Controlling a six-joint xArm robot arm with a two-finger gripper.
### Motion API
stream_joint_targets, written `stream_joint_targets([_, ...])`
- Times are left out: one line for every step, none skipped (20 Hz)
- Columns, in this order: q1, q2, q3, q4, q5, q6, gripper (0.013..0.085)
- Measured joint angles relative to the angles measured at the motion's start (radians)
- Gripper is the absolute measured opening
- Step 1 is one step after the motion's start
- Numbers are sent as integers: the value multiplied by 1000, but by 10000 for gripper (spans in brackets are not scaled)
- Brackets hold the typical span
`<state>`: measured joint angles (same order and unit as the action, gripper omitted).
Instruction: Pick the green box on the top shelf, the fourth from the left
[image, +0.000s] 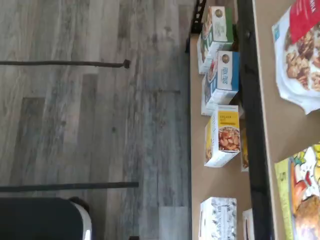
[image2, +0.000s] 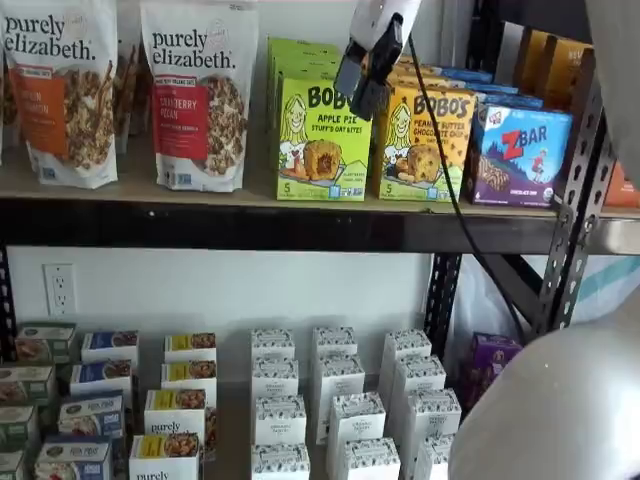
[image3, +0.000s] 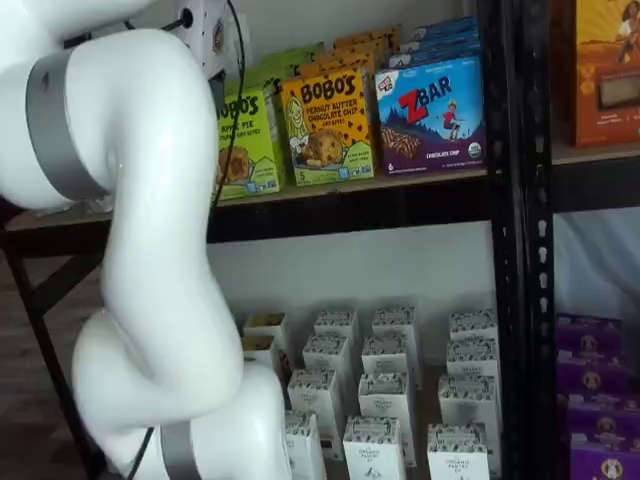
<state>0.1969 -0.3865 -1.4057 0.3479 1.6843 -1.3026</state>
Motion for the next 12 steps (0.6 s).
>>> stream_joint_targets([1,5,-7,2,-3,2,850])
stream_joint_targets([1,10,-13,4,-4,2,850])
stream_joint_targets([1,17,-22,7,-5,3,850])
stream_joint_targets([0,24,-30,11,-6,4,850])
stream_joint_targets([-1,31,-39,14,-6,4,850])
stream_joint_targets([-2,37,-47,16,-8,4,850])
stream_joint_targets([-4,45,-57,20,-8,3,850])
stream_joint_targets([-7,54,-68,24,-6,2,850])
stream_joint_targets([-10,64,-82,31,-3,1,850])
stream_joint_targets([-14,75,-96,36,0,0,850])
stream_joint_targets([-17,82,-106,41,0,-1,850])
stream_joint_targets([-20,89,-117,45,-1,-2,850])
